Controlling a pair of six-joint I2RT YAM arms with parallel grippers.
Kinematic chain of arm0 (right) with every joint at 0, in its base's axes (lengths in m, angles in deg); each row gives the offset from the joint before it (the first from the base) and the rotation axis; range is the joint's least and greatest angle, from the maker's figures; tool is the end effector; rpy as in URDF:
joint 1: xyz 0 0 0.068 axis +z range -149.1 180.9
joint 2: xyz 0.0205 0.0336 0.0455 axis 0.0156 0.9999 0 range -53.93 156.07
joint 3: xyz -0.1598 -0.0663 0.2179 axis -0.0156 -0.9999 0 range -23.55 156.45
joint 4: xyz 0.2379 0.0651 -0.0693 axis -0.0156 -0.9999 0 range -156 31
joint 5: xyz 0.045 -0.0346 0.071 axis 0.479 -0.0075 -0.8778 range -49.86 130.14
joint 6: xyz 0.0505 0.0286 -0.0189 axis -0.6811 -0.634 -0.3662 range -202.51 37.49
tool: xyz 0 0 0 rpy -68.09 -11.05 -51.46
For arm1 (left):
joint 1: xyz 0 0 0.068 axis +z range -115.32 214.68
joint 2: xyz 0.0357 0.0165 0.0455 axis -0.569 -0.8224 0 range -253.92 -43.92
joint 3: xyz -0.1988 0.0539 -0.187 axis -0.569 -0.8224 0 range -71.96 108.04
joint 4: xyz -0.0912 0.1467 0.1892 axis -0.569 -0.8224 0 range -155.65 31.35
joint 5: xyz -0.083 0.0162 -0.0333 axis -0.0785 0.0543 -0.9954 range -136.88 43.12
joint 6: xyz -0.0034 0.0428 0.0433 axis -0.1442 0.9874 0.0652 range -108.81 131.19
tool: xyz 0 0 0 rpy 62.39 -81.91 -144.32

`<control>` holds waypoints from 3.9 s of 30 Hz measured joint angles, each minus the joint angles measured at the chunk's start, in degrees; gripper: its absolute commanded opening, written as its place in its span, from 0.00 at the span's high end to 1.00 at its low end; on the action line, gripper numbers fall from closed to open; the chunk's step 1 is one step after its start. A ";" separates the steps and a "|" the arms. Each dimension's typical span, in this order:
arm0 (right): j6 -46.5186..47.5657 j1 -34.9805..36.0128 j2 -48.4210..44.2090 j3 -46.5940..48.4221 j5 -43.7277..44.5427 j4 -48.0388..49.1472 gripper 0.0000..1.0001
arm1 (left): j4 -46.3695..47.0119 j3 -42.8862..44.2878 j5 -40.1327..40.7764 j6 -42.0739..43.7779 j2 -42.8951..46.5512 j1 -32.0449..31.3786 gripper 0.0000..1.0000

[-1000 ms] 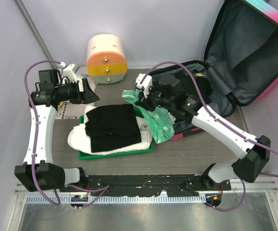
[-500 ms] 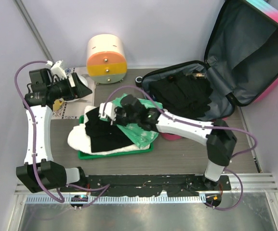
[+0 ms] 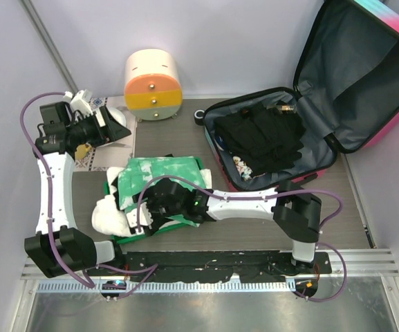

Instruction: Open, take out, and arrange the luggage

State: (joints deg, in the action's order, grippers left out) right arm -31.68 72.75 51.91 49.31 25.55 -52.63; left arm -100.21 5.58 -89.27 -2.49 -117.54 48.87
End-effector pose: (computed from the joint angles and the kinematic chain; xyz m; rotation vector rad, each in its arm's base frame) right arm 0.1238 0.4147 0.2399 -1.8743 0.8400 0.4883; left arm 0.2634 0.0348 0.3826 -0.1174 2.1390 -0.8112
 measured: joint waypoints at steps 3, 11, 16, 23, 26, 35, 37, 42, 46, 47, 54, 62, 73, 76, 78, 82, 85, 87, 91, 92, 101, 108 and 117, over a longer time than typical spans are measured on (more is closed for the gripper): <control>-2.03 0.09 -0.13 0.50 0.96 -0.04 0.15 | 0.02 0.00 -1.05 0.37 -0.02 0.13 0.20; -17.20 -7.39 -8.26 6.99 2.12 -10.27 0.14 | -5.01 1.16 -1.57 8.22 -0.61 -1.20 0.23; -27.63 -25.97 -18.97 9.40 1.31 -16.06 0.13 | -16.70 3.15 4.31 23.78 -2.67 -7.39 0.27; -37.64 -50.60 -24.20 8.04 -1.51 -25.20 0.17 | -27.89 -2.10 12.59 39.67 -1.22 -16.17 0.30; -38.07 -54.27 -23.78 7.23 -1.51 -30.10 0.18 | -28.22 -7.37 17.81 42.42 0.85 -23.17 0.32; -40.00 -63.49 -12.70 9.51 0.37 -41.11 0.21 | -22.16 -13.66 25.40 42.07 -5.03 -28.39 0.41; -40.76 -66.58 -9.14 11.56 0.55 -42.97 0.21 | -21.03 -13.66 26.27 41.59 -6.62 -28.50 0.41; -41.59 -71.58 -3.78 15.23 2.36 -45.46 0.21 | -20.94 -12.98 26.75 41.48 -6.88 -28.68 0.32; -42.93 -71.78 -1.73 17.38 2.25 -45.90 0.21 | -20.96 -7.78 24.33 41.81 -6.84 -28.70 0.28; -43.32 -71.63 -1.53 17.70 2.03 -45.90 0.21 | -20.76 -6.10 23.58 41.75 -6.67 -28.70 0.27; -42.01 -66.93 -1.33 18.14 2.91 -43.93 0.21 | -20.06 0.50 19.80 39.34 -0.39 -28.70 0.26; -37.42 -54.18 1.36 20.92 10.49 -38.05 0.20 | -19.76 1.79 16.92 34.34 1.40 -28.70 0.26; -34.10 -50.62 13.20 24.50 16.85 -34.25 0.11 | -18.56 0.92 15.76 32.06 1.38 -28.70 0.26; -33.59 -50.53 14.43 24.46 16.59 -34.25 0.10 | -18.45 0.63 15.76 32.04 1.36 -28.70 0.26; -33.31 -50.51 14.67 24.46 16.65 -34.23 0.09 | -18.34 0.63 15.74 32.06 1.25 -28.70 0.25; -32.35 -50.07 15.56 24.46 17.27 -34.14 0.09 | -18.23 0.63 15.74 32.02 0.59 -28.70 0.26; -30.99 -49.94 16.28 24.46 17.11 -34.14 0.09 | -18.23 0.63 15.74 32.00 -0.07 -28.70 0.26; -30.32 -49.99 16.24 24.46 16.09 -34.29 0.09 | -18.21 0.63 15.74 31.98 -0.31 -28.70 0.26; -29.88 -50.25 15.65 24.50 13.84 -35.30 0.09 | -18.23 0.63 15.74 31.95 -0.37 -28.70 0.25; -29.83 -50.27 15.37 24.52 13.27 -35.71 0.09 | -18.23 0.63 15.72 31.95 -0.37 -28.70 0.25; -27.85 -49.18 12.68 24.55 11.72 -40.11 0.08 | -18.25 0.66 15.58 31.74 -0.37 -28.70 0.25; -25.05 -48.68 13.35 22.73 16.31 -38.91 0.08 | -18.25 0.66 15.34 31.61 -0.37 -28.70 0.25; -20.72 -48.72 14.16 18.25 19.71 -33.14 0.46 | -18.23 0.76 15.34 31.34 -0.39 -28.70 0.26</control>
State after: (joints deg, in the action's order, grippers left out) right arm -52.40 24.03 66.08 67.56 45.26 -85.76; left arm -118.44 6.34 -73.93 28.86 -117.93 20.18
